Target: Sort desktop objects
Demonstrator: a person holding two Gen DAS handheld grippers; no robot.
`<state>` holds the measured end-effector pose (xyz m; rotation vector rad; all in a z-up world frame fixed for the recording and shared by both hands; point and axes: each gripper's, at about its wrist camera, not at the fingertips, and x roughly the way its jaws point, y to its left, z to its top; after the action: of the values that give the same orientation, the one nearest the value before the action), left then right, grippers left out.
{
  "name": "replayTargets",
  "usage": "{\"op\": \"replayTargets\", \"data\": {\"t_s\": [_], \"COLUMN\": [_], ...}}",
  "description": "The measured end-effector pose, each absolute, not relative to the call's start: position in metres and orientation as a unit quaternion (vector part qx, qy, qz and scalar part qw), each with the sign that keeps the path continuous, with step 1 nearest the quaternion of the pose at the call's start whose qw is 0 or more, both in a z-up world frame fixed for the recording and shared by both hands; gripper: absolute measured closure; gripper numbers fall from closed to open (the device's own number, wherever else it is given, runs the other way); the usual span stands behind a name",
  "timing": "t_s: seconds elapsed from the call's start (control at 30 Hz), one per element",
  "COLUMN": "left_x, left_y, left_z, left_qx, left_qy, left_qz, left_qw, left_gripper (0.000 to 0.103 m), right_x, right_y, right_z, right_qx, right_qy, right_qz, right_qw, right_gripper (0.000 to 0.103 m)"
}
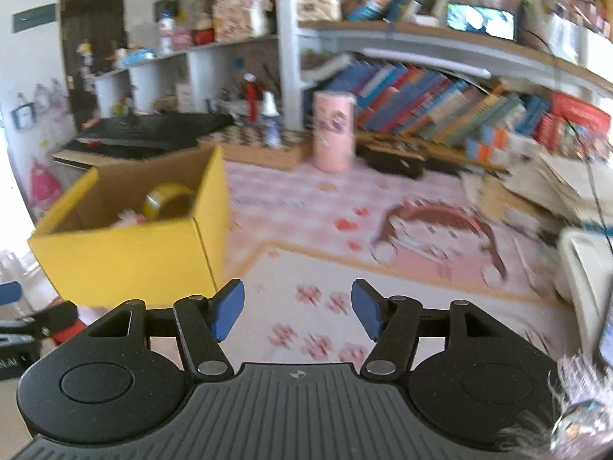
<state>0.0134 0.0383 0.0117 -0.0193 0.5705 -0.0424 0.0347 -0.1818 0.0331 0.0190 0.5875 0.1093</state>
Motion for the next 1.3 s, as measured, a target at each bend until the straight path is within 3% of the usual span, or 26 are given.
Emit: {"op": "replayTargets", "data": {"t_s": [0.47, 0.8, 0.97, 1.1, 1.3], "left_x": [-0.019, -0.025, -0.029, -0.032, -0.036], "left_y": [0.016, 0.006, 0.004, 0.004, 0.002], "left_z": [-0.006, -0.009, -0.012, -0.014, -0.013], "left_qx": [-0.001, 0.006, 0.011, 0.012, 0.01], "left_qy": [0.252, 0.266, 0.276, 0.281, 0.278], "left_qz": [-0.011, -0.011, -0.013, -0.012, -0.015], "left_qw": [0.968, 0.964, 0.961, 0.96, 0.961], "left_gripper": [0.01, 0.006, 0.005, 0.0, 0.0], "right_x": [-0.035, -0.057, -0.062, -0.063, -0.064], "right_y": [-0.197, -0.207, -0.204, -0.202, -0.203], "right_z": [-0.005, -0.01, -0.013, -0.015, -0.016], "right_qx": [0.02, 0.016, 0.012, 0.005, 0.012], "right_qy": [0.265, 0.252, 0.264, 0.273, 0.279], "right_qz": [-0.035, -0.055, -0.047, -0.054, -0.055], "right_qw": [0.963, 0.966, 0.963, 0.961, 0.959], "right_gripper": [0.038, 0.019, 0.017, 0.0, 0.0]}}
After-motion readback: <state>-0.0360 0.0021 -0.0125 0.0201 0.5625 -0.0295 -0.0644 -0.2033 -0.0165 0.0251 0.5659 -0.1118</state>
